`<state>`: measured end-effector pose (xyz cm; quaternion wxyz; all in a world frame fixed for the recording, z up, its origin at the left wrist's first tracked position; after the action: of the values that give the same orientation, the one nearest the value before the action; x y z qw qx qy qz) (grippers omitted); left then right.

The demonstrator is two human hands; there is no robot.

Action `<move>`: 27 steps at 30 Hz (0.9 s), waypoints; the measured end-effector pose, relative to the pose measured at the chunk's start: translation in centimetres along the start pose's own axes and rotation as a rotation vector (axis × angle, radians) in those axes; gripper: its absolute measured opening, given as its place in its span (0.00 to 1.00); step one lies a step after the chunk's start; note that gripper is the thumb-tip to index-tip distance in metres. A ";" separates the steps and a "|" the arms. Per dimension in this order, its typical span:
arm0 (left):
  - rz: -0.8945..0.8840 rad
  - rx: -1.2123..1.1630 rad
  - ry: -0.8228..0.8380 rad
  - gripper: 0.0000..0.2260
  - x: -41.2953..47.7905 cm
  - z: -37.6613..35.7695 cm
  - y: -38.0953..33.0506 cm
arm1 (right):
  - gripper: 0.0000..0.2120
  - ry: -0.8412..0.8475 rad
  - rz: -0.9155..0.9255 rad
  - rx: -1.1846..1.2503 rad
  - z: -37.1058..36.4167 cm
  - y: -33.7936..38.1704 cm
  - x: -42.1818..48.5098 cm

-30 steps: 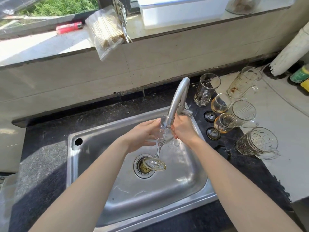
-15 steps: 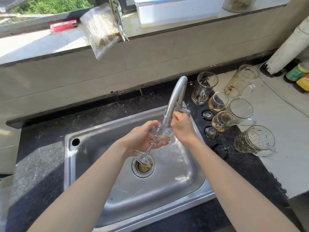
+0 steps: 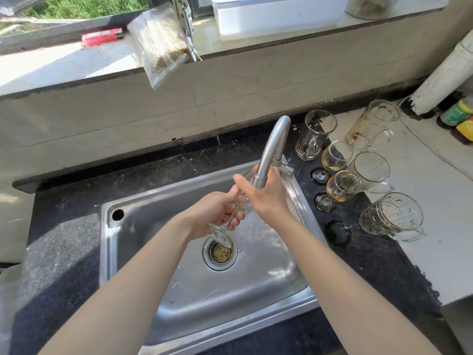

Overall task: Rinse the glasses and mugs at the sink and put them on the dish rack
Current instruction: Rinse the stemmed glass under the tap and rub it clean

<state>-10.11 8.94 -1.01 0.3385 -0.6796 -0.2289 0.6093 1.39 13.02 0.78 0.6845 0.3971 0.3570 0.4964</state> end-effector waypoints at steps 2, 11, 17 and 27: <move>0.025 -0.021 0.014 0.21 -0.3 0.1 0.3 | 0.13 0.047 -0.134 0.130 0.2 -0.5 0.1; -0.026 0.167 0.007 0.14 -1.0 0.9 0.2 | 0.14 -0.082 -0.629 0.505 0.1 -2.9 0.5; 0.014 0.009 -0.019 0.10 -1.0 1.1 0.6 | 0.23 -0.195 -0.407 0.372 -1.0 -2.6 -0.6; 0.086 0.005 -0.012 0.10 -2.0 1.1 1.5 | 0.18 -0.114 -0.791 0.861 -2.8 -4.0 -2.0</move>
<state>-11.63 6.69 -0.87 0.3124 -0.6842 -0.2001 0.6278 -0.03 10.83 -3.79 0.6131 0.5021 0.6099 -0.0084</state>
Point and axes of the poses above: each hand's wrist, its own x-axis towards the middle knuckle, its own z-axis out of the back of the hand, y = z × x, the point moved 7 cm from there along x, towards the middle knuckle, and after that the axes turned 14 degrees about -y, right-handed, at the moved point
